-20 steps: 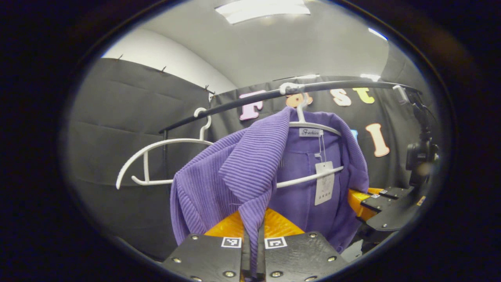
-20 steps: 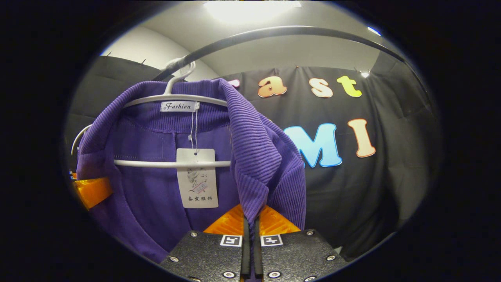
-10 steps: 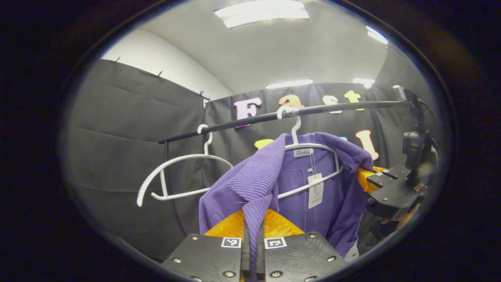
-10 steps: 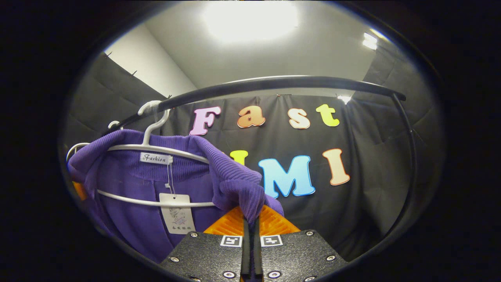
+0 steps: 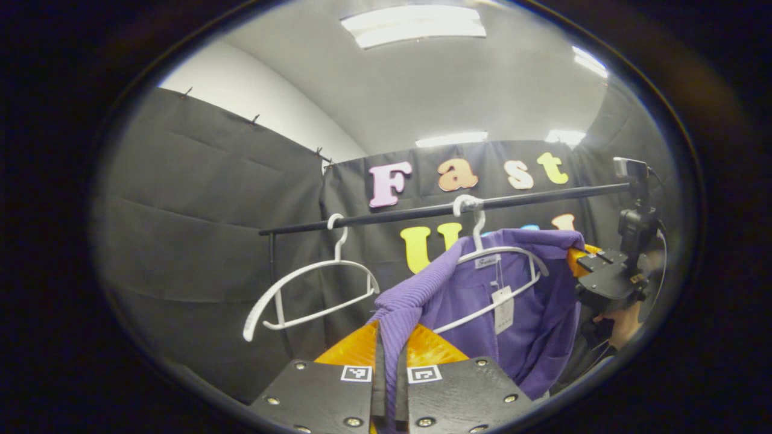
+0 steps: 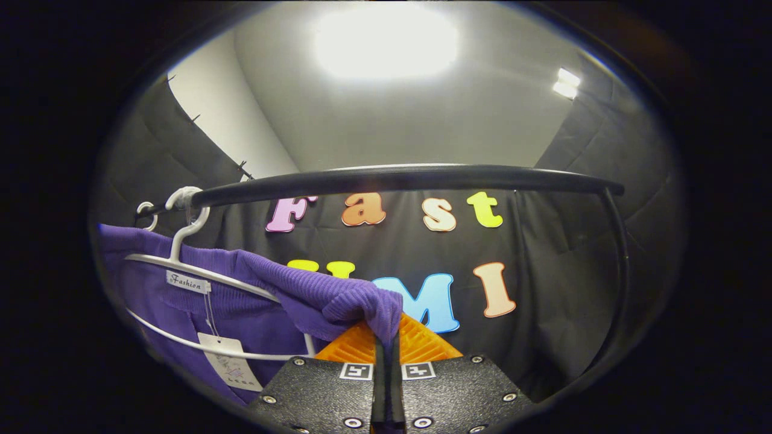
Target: Grasp the clothes on the hanger with both hands and then place them into the laundry hamper below.
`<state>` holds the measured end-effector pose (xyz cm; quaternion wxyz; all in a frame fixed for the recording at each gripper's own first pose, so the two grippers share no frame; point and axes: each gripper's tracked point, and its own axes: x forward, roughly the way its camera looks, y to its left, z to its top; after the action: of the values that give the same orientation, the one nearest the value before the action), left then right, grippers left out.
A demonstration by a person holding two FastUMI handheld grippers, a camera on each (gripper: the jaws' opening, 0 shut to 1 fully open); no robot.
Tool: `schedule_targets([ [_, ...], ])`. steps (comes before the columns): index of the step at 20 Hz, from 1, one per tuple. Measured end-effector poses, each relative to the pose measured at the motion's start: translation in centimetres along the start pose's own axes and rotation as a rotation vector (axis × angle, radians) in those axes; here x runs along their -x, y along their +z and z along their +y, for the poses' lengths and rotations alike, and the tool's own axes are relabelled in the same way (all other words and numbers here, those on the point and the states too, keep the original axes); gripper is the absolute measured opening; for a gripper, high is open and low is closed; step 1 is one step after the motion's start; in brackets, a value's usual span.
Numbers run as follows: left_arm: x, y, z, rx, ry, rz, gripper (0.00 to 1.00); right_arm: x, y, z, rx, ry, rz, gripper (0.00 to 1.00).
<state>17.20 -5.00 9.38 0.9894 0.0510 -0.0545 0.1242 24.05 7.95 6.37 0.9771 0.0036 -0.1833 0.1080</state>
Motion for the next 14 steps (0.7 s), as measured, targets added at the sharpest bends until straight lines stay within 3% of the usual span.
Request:
schedule_targets([
  [8,-2.0,2.5,4.5,-0.036,0.034,-0.03,0.11,-2.2,-1.8,-0.7,0.023,-0.012,0.024,0.03],
  [14,-4.2,5.0,6.7,-0.083,0.05,-0.082,0.1,-3.5,-4.4,0.5,0.055,0.023,0.051,0.02],
])
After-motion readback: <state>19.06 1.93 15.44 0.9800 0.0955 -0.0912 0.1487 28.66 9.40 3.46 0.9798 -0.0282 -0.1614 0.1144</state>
